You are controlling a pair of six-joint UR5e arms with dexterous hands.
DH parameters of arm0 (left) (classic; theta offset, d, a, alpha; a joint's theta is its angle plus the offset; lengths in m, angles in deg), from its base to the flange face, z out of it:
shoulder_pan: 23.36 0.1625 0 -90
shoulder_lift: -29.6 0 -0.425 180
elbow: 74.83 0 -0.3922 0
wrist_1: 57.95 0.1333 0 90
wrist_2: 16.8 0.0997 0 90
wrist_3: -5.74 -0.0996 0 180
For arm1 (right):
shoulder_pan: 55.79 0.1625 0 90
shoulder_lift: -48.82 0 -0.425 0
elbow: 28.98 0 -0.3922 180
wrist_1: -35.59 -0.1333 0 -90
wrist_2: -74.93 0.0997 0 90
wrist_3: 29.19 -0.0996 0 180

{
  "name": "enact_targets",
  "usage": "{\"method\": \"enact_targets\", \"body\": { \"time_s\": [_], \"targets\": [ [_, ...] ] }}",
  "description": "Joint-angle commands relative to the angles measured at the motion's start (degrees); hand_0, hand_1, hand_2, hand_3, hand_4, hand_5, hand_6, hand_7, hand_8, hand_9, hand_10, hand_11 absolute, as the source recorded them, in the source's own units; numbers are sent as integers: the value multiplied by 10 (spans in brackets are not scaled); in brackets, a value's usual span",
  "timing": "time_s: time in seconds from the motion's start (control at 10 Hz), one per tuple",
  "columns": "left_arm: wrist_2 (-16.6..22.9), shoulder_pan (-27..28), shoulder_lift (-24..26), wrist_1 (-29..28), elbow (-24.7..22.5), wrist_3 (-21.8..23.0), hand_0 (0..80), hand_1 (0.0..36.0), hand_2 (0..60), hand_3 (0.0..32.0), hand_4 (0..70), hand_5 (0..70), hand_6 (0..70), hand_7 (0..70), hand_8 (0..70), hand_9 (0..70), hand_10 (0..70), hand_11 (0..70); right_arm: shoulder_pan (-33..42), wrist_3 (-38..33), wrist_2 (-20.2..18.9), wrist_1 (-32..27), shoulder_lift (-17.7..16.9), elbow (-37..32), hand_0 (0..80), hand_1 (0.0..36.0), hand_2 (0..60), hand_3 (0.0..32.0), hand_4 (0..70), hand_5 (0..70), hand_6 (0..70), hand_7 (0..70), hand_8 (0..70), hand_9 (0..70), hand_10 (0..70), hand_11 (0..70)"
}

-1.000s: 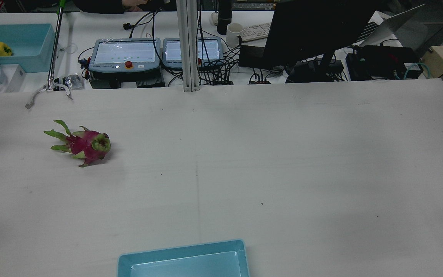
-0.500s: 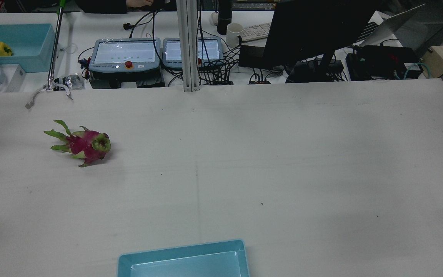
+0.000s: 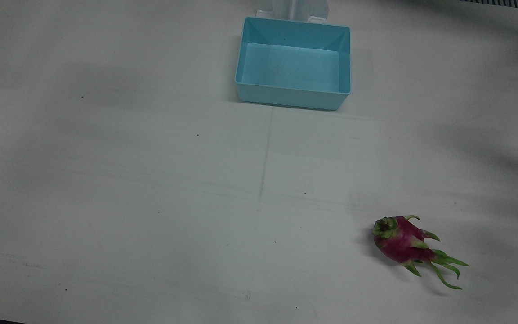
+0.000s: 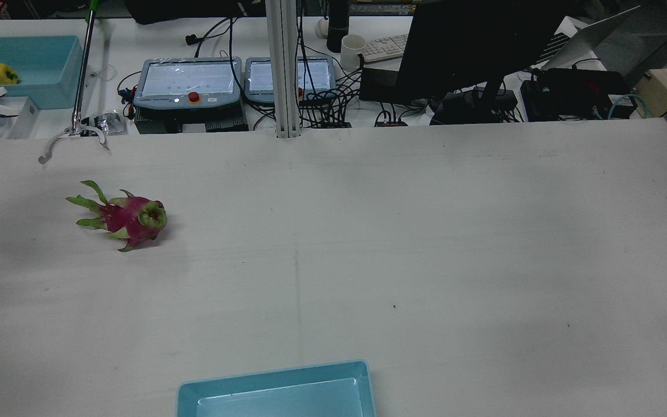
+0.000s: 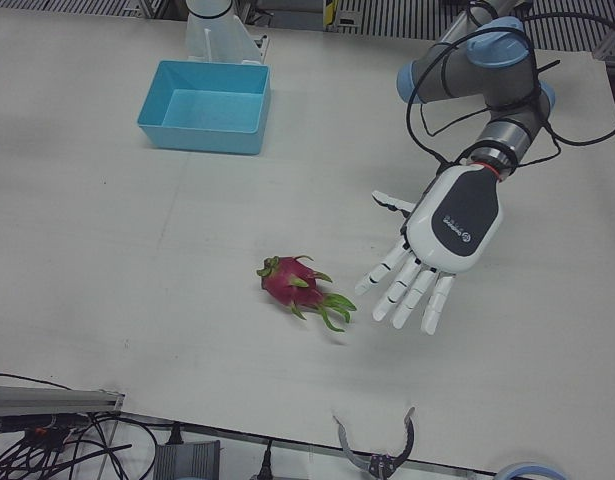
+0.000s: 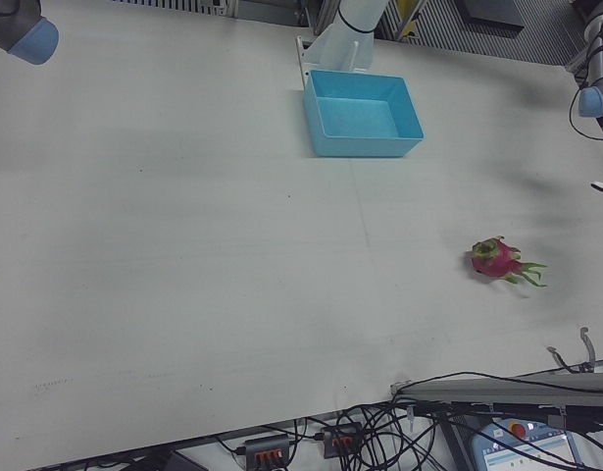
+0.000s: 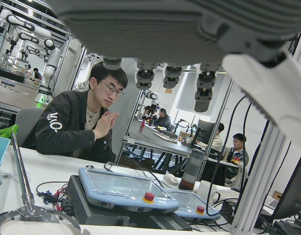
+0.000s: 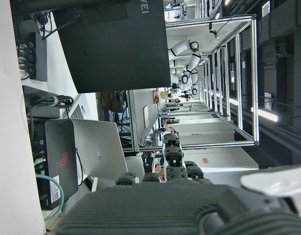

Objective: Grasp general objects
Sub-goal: 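Move the left hand toward the pink dragon fruit, fingers open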

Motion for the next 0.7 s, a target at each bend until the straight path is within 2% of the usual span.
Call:
{"method": "enact_targets", "body": {
  "time_s": [0.0,0.1,0.2,0.3,0.4,0.6],
  "targets": [
    [-124,117,5,39,-9,-102,505,130,19,216,31,182,21,104,138,22,0,0,0,-1,-1,0,0,0,0,0,0,0,0,0,0,0,0,0,0,0],
    [-171,159,6,39,-6,-134,499,127,26,224,21,174,16,98,137,20,0,0,0,0,0,0,0,0,0,0,0,0,0,0,0,0,0,0,0,0],
    [-204,186,6,39,1,-142,498,127,26,222,21,172,18,99,137,20,0,0,0,0,0,0,0,0,0,0,0,0,0,0,0,0,0,0,0,0],
    [-210,192,10,38,9,-143,494,125,29,228,12,174,18,97,136,17,0,0,0,-1,0,0,0,0,0,0,0,0,0,0,0,0,0,0,0,0],
    [-210,193,23,38,23,-143,480,113,36,252,0,158,7,84,134,14,0,0,0,0,0,0,0,0,0,0,0,0,0,0,0,0,0,0,0,0],
    [-210,193,52,40,58,-144,462,92,40,242,0,139,3,74,136,15,0,0,0,0,0,0,0,0,0,0,0,0,0,0,0,0,0,0,0,0]
  ]
}}
